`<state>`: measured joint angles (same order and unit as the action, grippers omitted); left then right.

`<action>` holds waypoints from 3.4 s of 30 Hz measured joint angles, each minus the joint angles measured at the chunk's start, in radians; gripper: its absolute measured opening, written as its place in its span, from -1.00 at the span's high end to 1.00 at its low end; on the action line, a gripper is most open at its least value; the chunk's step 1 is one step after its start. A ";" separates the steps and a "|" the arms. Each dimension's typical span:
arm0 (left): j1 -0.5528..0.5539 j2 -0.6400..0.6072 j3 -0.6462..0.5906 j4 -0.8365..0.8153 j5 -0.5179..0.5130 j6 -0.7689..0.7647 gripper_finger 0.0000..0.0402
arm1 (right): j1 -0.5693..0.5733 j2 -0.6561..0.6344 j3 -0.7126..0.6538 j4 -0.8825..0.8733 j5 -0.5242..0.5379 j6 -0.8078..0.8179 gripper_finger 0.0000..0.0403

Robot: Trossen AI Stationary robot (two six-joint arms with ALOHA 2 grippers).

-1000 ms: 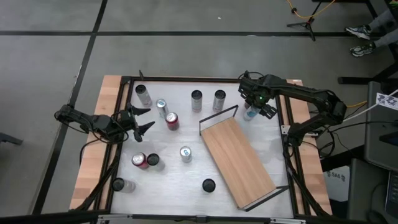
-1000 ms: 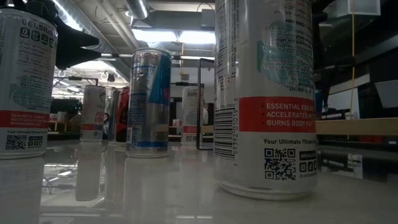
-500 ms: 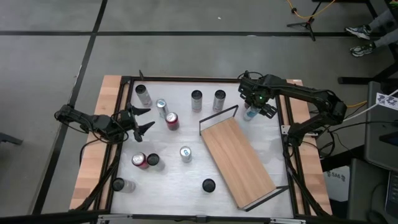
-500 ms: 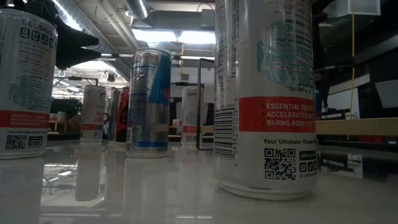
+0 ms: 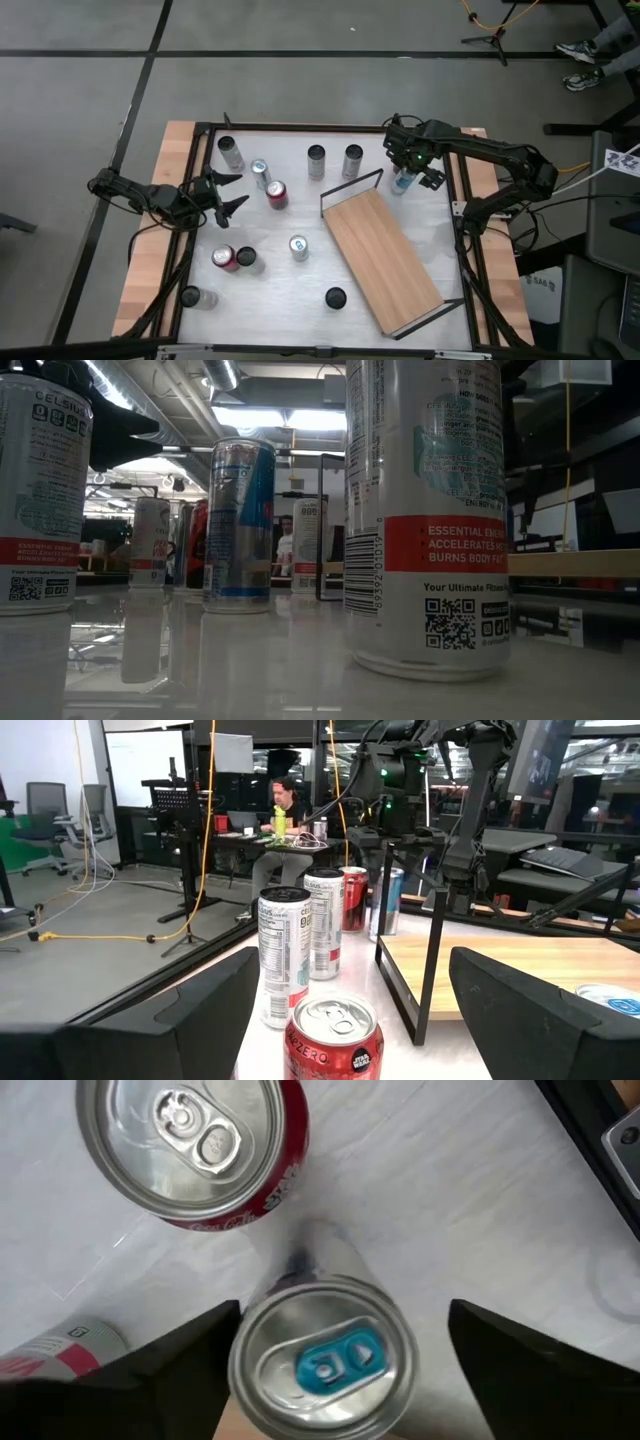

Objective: Place canned beverage on shelf
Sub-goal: Put the blue soda can on the shelf

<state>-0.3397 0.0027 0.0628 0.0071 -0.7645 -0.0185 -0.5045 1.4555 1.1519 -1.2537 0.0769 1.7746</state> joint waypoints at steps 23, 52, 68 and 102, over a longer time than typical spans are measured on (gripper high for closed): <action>0.000 0.000 0.000 0.000 0.000 0.000 -0.60 | 0.000 -0.006 0.000 0.005 0.010 -0.451 -0.89; 0.000 0.000 0.000 0.000 -0.001 0.002 -0.60 | 0.000 -0.005 -0.001 0.120 0.009 -1.048 -0.89; 0.000 0.000 0.000 0.000 -0.004 0.001 -0.60 | 0.000 0.008 -0.002 0.094 0.009 -1.164 -0.89; 0.000 0.000 0.000 -0.023 -0.009 0.001 -0.60 | 0.001 0.034 0.000 0.071 -0.027 -0.718 -0.15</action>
<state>-0.3397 0.0026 0.0628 -0.0154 -0.7738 -0.0171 -0.5037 1.4895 1.1515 -1.1824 0.0500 1.0570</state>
